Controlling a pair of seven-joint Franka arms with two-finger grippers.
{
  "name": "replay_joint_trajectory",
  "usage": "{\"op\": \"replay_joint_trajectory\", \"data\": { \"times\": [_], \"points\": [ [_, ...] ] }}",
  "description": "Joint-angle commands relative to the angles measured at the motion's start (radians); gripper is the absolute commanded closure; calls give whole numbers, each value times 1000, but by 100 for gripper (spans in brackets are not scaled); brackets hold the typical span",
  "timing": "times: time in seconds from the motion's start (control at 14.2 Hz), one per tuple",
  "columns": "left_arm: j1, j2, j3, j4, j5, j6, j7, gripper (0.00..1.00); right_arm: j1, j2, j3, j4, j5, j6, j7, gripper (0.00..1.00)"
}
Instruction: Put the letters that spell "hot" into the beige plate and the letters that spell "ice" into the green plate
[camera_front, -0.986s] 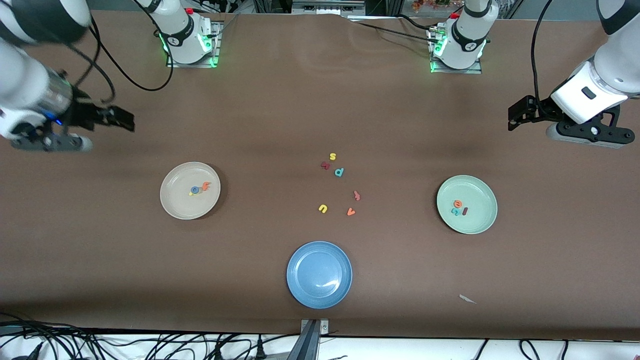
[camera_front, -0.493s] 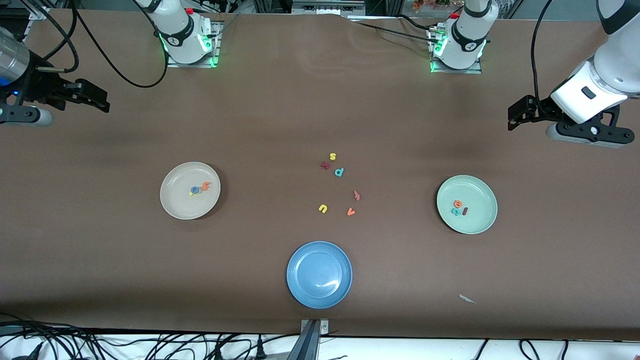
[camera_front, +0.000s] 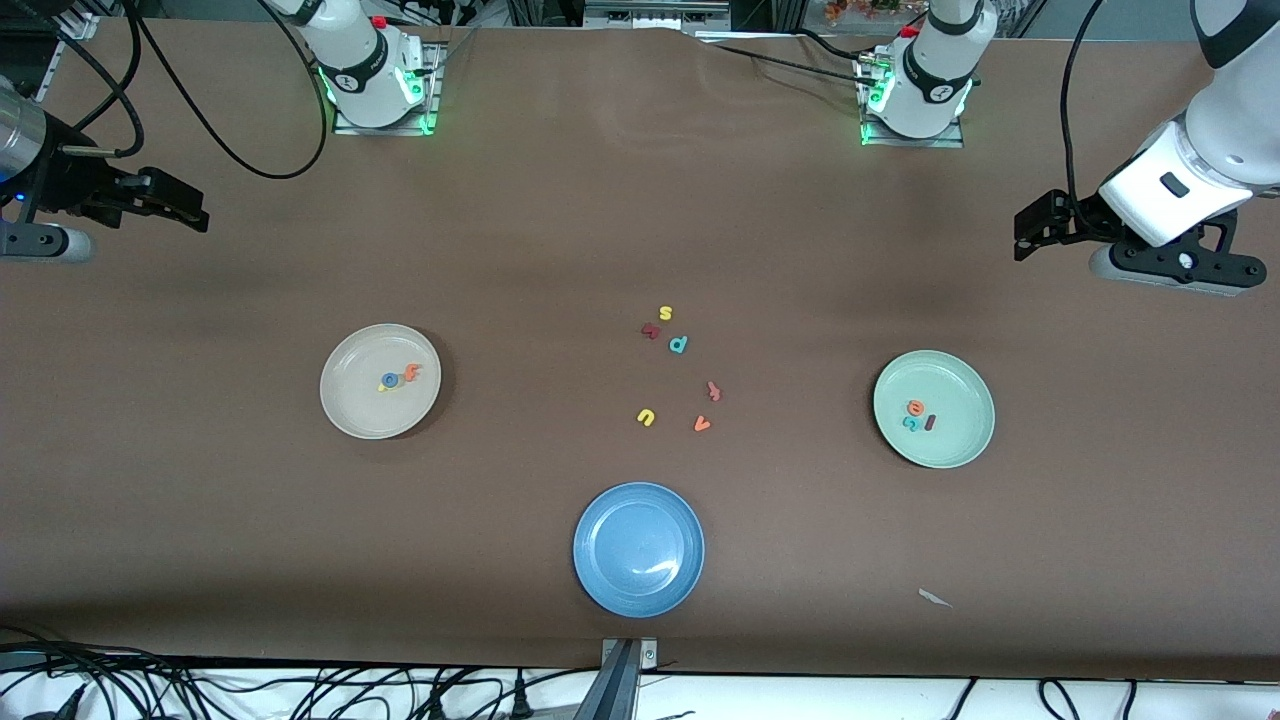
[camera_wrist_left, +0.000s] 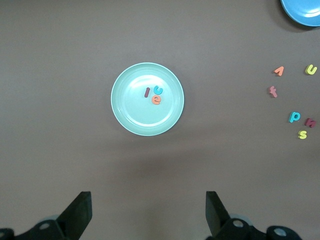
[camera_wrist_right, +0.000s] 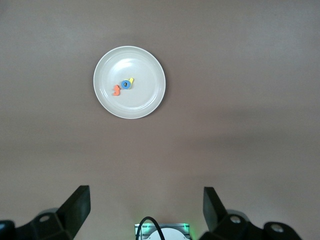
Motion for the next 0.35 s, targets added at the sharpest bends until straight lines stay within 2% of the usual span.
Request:
{"op": "replay_joint_trajectory", "data": {
  "times": [0.0,0.28],
  "points": [
    [6,8,-9,25,9,-19,15,0,-9,-4,1,-3,2,9,-25,0],
    [6,8,-9,25,10,-19,17,0,-7,1,3,-3,2,12,-22,0]
  ]
}}
